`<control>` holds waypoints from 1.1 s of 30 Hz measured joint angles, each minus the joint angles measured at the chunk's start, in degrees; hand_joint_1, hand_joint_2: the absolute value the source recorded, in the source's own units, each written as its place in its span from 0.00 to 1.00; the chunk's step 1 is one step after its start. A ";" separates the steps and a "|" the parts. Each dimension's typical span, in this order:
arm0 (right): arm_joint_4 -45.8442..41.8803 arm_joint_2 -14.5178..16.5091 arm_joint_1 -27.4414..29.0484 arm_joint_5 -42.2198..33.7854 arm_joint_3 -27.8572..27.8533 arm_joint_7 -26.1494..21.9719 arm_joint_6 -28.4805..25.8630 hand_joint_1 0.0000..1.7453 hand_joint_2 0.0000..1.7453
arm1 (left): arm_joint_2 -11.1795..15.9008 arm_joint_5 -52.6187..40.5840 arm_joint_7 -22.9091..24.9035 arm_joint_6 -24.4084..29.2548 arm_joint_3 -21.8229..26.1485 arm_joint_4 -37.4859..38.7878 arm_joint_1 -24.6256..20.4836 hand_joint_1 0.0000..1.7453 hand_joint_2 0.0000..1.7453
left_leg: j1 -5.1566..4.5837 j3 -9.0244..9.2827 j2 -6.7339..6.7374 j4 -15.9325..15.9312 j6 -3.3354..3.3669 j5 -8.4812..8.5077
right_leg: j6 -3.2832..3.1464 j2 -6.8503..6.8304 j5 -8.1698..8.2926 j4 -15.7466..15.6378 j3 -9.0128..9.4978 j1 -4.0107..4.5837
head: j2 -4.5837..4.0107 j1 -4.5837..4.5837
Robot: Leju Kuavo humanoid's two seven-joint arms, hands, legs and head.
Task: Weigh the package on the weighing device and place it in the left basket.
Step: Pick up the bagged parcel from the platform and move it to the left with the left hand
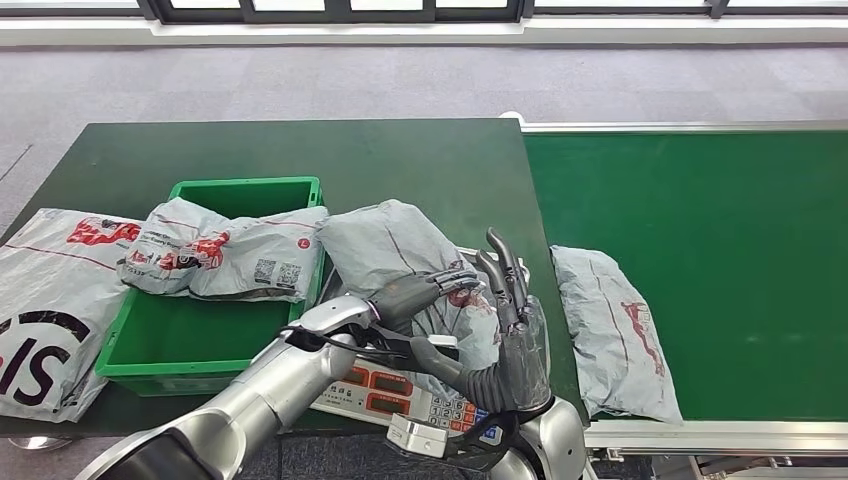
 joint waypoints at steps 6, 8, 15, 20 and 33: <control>0.00 -0.14 -0.10 0.08 0.00 0.18 -0.01 0.00 1.00 | -0.22 0.10 0.05 -0.26 -1.26 0.97 -0.88 0.78 1.00 | 0.00 0.03 -0.01 0.00 0.02 0.05 | 0.03 -0.03 0.04 0.00 0.06 0.00 | 0.00 0.00; -0.01 -0.18 -0.11 0.20 0.00 0.58 -0.02 0.00 1.00 | -0.25 0.10 0.07 0.39 -1.56 1.15 -1.03 1.00 1.00 | 0.00 0.04 -0.03 0.00 0.03 0.06 | 0.03 -0.06 0.04 0.00 0.07 0.00 | 0.00 0.00; -0.26 -0.34 0.02 1.16 0.00 1.99 -0.06 0.00 1.00 | -0.19 -0.45 1.65 4.16 -2.05 0.77 -1.13 1.00 1.00 | 0.00 0.02 -0.02 0.01 0.03 0.07 | 0.04 -0.08 0.05 0.00 0.03 -0.01 | 0.00 0.00; -0.28 -0.44 0.03 1.18 0.00 2.05 -0.06 0.00 1.00 | -0.09 -0.49 1.83 4.40 -2.57 0.68 -1.29 1.00 1.00 | 0.00 0.01 -0.01 0.00 0.02 0.07 | 0.04 -0.08 0.05 0.00 0.00 0.00 | 0.00 0.00; -2.79 -0.73 1.11 3.54 0.01 4.54 -0.07 0.00 1.00 | 2.92 -4.17 8.96 15.01 -1.73 -7.53 0.29 1.00 1.00 | 0.01 -0.12 -0.02 -0.01 0.00 0.08 | 0.03 -0.07 0.05 0.00 -0.14 0.00 | 0.00 0.00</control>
